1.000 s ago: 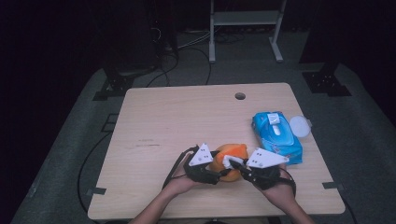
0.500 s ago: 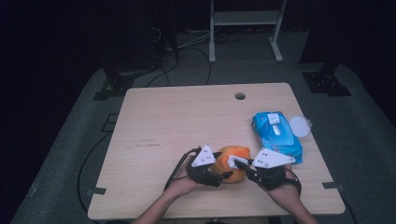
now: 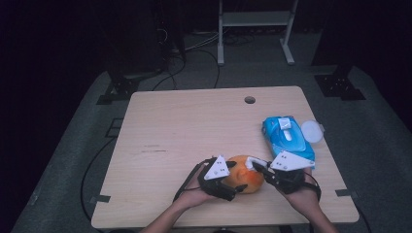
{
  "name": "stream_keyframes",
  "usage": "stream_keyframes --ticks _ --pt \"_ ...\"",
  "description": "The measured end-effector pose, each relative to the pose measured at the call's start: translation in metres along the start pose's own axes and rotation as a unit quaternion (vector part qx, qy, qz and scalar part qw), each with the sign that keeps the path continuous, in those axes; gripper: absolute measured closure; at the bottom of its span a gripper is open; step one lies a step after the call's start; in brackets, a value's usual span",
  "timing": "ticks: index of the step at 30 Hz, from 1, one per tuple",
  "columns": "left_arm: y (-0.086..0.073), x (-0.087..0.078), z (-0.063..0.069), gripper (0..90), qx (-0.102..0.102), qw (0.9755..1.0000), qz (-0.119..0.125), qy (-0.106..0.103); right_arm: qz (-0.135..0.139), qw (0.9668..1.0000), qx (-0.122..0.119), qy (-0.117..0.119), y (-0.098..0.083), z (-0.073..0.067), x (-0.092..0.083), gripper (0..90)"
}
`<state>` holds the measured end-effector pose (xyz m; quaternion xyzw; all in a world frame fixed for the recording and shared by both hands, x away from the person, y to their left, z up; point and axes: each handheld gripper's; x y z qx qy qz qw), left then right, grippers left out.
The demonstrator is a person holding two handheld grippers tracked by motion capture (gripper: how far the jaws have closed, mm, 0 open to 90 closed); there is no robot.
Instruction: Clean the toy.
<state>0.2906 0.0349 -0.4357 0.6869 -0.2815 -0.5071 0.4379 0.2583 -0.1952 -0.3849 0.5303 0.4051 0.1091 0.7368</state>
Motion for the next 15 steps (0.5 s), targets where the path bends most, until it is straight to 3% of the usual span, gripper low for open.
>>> stream_keyframes --ticks 3,7,12,13,15 --pt "0.000 -0.001 0.002 26.2 0.004 1.0000 -0.007 -0.001 0.011 0.9993 -0.008 0.036 0.005 -0.015 -0.001 82.9" --pt "-0.001 0.000 0.006 27.9 0.023 0.9996 -0.016 -0.002 0.008 0.9979 -0.036 0.053 0.010 -0.030 0.004 82.9" --pt "-0.004 -0.001 0.005 29.7 0.017 0.9998 -0.009 -0.006 0.003 0.9987 -0.038 0.035 0.009 -0.021 0.002 82.9" --pt "-0.005 -0.001 0.004 29.7 0.020 0.9997 -0.006 -0.009 -0.003 0.9992 -0.039 0.012 0.006 -0.013 0.001 82.9" --pt "-0.006 -0.003 0.003 29.8 0.021 0.9997 -0.005 -0.011 -0.010 0.9993 -0.034 -0.007 0.001 -0.002 0.000 82.9"
Point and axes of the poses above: each handheld gripper's, and its own axes: x roughly forward along the jaws, y roughly out of its top, z roughly to its right, and after that the axes turned 2 degrees about x, right-handed
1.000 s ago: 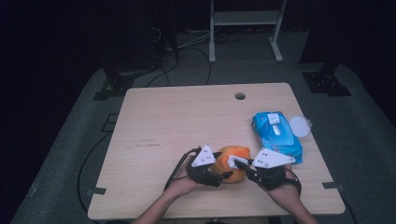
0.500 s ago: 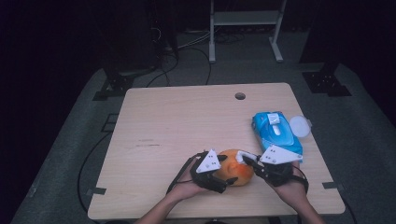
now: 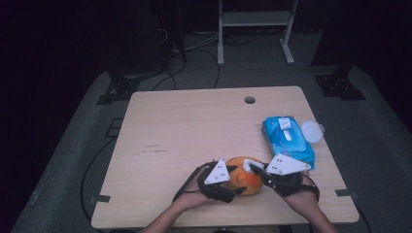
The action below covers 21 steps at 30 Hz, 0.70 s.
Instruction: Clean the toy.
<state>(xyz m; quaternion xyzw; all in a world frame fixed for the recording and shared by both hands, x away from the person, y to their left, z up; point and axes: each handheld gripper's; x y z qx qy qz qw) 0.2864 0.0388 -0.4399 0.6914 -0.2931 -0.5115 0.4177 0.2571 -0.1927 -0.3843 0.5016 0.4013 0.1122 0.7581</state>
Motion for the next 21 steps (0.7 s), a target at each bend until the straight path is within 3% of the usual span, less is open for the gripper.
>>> stream_keyframes --ticks 6,9,12,14,21 --pt "-0.002 -0.002 -0.005 29.7 -0.010 0.9999 0.007 -0.002 -0.014 0.9990 0.031 -0.028 -0.013 0.024 -0.004 82.9" --pt "-0.003 -0.002 -0.005 29.3 -0.011 0.9999 0.006 -0.002 -0.014 0.9989 0.036 -0.026 -0.013 0.025 -0.005 82.9" --pt "-0.003 -0.002 -0.006 29.2 -0.012 0.9999 0.005 -0.001 0.003 0.9995 0.029 0.012 -0.004 0.009 -0.004 82.9" --pt "-0.004 -0.005 -0.009 29.5 -0.017 0.9998 0.005 -0.003 0.005 0.9997 0.018 0.019 0.000 0.001 -0.003 82.9" --pt "-0.009 -0.011 -0.020 29.9 -0.049 0.9987 0.015 -0.007 -0.001 0.9992 0.039 0.002 -0.008 0.019 -0.004 82.9"
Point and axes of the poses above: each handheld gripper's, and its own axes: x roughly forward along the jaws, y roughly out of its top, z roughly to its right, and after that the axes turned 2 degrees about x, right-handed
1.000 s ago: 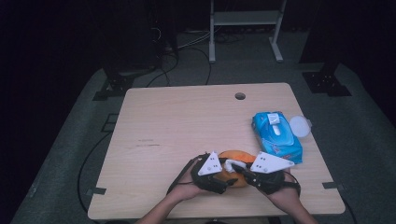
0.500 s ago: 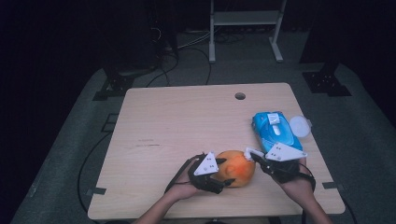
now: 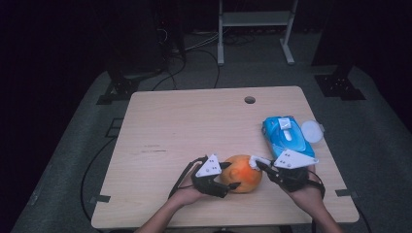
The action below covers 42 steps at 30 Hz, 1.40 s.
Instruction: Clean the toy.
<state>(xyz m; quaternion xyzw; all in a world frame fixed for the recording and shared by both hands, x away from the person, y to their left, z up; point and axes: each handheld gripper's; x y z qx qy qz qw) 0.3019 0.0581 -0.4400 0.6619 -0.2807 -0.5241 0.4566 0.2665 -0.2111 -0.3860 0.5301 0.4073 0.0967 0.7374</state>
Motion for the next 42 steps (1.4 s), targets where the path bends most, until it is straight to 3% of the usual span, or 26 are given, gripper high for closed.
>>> stream_keyframes --ticks 1,2,3,6,9,10,11,14,17,22,27,34,36,37,38,39,40,42 --pt "-0.002 -0.001 -0.004 29.9 -0.014 0.9999 0.005 -0.002 -0.004 0.9998 0.015 -0.008 -0.005 0.008 -0.001 82.9" --pt "-0.002 -0.001 -0.004 29.8 -0.014 0.9999 0.005 -0.002 -0.007 0.9997 0.020 -0.010 -0.007 0.011 -0.001 83.0" --pt "-0.003 -0.003 -0.007 29.7 -0.027 0.9996 0.008 -0.002 -0.009 0.9996 0.025 -0.009 -0.008 0.013 0.000 82.9" --pt "-0.003 -0.002 -0.008 29.3 -0.033 0.9994 0.011 -0.002 -0.008 0.9995 0.030 -0.002 -0.008 0.012 0.001 82.9" --pt "-0.003 -0.002 -0.009 29.1 -0.039 0.9992 0.009 0.002 -0.003 0.9997 0.023 0.012 -0.003 0.001 0.003 82.9" --pt "-0.003 -0.003 -0.011 29.1 -0.045 0.9989 0.012 0.003 0.004 0.9989 0.023 0.041 0.000 -0.006 0.004 82.9" --pt "-0.004 -0.004 -0.012 28.9 -0.046 0.9989 0.011 0.003 0.007 0.9984 0.021 0.052 0.001 -0.010 0.005 82.9" --pt "-0.004 -0.006 -0.014 28.7 -0.049 0.9987 0.011 0.003 0.005 0.9985 0.009 0.053 0.002 -0.015 0.007 82.9" --pt "-0.004 -0.008 -0.015 28.9 -0.054 0.9984 0.014 0.004 0.005 0.9976 0.028 0.064 -0.001 -0.004 0.008 82.6" --pt "-0.005 -0.009 -0.018 28.9 -0.061 0.9980 0.019 0.007 -0.011 0.9974 0.046 0.055 -0.011 0.011 0.008 82.5" --pt "-0.010 -0.013 -0.024 28.4 -0.080 0.9964 0.025 0.000 -0.034 0.9960 0.068 0.048 -0.022 0.023 0.014 82.3" --pt "-0.008 -0.016 -0.027 24.4 -0.086 0.9960 0.023 0.006 -0.031 0.9957 0.069 0.054 -0.019 0.016 0.017 82.3" --pt "-0.006 -0.017 -0.027 17.1 -0.083 0.9963 0.019 0.009 -0.025 0.9952 0.073 0.059 -0.018 0.015 0.018 82.3" --pt "-0.001 -0.019 -0.026 14.8 -0.071 0.9972 0.021 0.008 -0.019 0.9955 0.067 0.064 -0.013 0.009 0.020 82.3" --pt "-0.001 -0.019 -0.026 14.3 -0.071 0.9972 0.021 0.008 -0.019 0.9955 0.067 0.064 -0.013 0.009 0.020 82.3" --pt "0.002 -0.021 -0.024 13.5 -0.065 0.9975 0.025 0.010 -0.010 0.9938 0.070 0.086 -0.008 0.004 0.023 82.3" --pt "0.003 -0.020 -0.023 13.3 -0.061 0.9979 0.019 0.015 -0.010 0.9930 0.072 0.093 -0.007 0.001 0.025 82.3" --pt "0.002 -0.021 -0.024 15.2 -0.058 0.9981 0.016 0.016 -0.010 0.9939 0.063 0.090 -0.005 -0.002 0.027 82.3"
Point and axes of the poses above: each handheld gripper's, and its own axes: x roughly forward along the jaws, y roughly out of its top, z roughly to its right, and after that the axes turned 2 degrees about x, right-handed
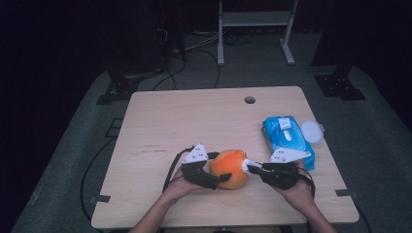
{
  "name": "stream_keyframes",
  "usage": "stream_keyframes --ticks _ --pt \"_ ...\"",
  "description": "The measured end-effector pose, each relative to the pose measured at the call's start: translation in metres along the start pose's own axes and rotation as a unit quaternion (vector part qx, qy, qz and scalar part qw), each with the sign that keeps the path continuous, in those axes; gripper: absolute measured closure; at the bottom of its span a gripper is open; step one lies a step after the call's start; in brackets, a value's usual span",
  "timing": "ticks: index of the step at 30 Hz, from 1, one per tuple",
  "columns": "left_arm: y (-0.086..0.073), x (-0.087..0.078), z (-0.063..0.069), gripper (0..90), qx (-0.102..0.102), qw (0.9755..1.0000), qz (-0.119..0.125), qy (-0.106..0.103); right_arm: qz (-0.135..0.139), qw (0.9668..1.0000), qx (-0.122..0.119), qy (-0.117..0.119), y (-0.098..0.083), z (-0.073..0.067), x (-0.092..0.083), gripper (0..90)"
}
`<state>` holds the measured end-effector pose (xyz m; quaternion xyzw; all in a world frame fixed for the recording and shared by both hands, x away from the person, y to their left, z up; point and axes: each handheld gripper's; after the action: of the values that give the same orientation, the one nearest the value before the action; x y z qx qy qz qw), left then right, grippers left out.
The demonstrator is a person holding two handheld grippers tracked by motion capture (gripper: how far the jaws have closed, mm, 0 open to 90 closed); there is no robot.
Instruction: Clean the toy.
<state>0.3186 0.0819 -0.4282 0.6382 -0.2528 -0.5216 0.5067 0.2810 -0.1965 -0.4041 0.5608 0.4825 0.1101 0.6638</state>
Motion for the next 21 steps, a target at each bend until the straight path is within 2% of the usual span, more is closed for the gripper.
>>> stream_keyframes --ticks 1,2,3,6,7,12,15,18,21 --pt "-0.002 -0.002 -0.004 17.4 -0.009 1.0000 0.002 0.000 -0.002 0.9999 -0.009 -0.009 0.001 -0.004 0.004 82.3" --pt "-0.002 -0.002 -0.004 19.8 -0.009 1.0000 0.002 0.000 -0.002 0.9999 -0.009 -0.009 0.001 -0.004 0.004 82.3" --pt "-0.003 -0.004 -0.007 22.8 -0.012 0.9999 0.001 0.003 0.002 1.0000 0.003 -0.002 0.001 -0.001 0.005 82.2" --pt "-0.004 -0.006 -0.008 25.8 -0.006 1.0000 -0.002 0.004 0.002 1.0000 0.009 0.000 0.000 0.001 0.006 82.2" --pt "-0.005 -0.007 -0.009 26.1 -0.003 1.0000 -0.004 0.005 0.001 1.0000 0.008 -0.001 -0.001 0.003 0.007 82.2" --pt "-0.007 -0.009 -0.013 25.9 -0.019 0.9998 -0.001 0.002 -0.008 0.9999 0.009 -0.003 -0.005 0.005 0.011 82.2" --pt "-0.007 -0.008 -0.014 25.3 -0.029 0.9996 0.000 -0.006 -0.013 0.9998 0.013 -0.001 -0.008 0.006 0.014 82.2" --pt "-0.006 -0.008 -0.012 25.5 -0.024 0.9997 0.000 -0.003 -0.016 0.9998 0.014 -0.004 -0.007 0.006 0.013 82.2" --pt "-0.008 -0.007 -0.013 25.6 -0.036 0.9993 0.005 0.004 -0.011 0.9998 0.008 -0.012 -0.005 0.002 0.011 82.2"
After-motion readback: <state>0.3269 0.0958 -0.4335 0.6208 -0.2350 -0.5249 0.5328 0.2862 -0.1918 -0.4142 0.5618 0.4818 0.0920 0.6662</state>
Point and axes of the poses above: each handheld gripper's, and its own axes: x roughly forward along the jaws, y roughly out of its top, z roughly to its right, and after that the axes turned 2 degrees about x, right-handed
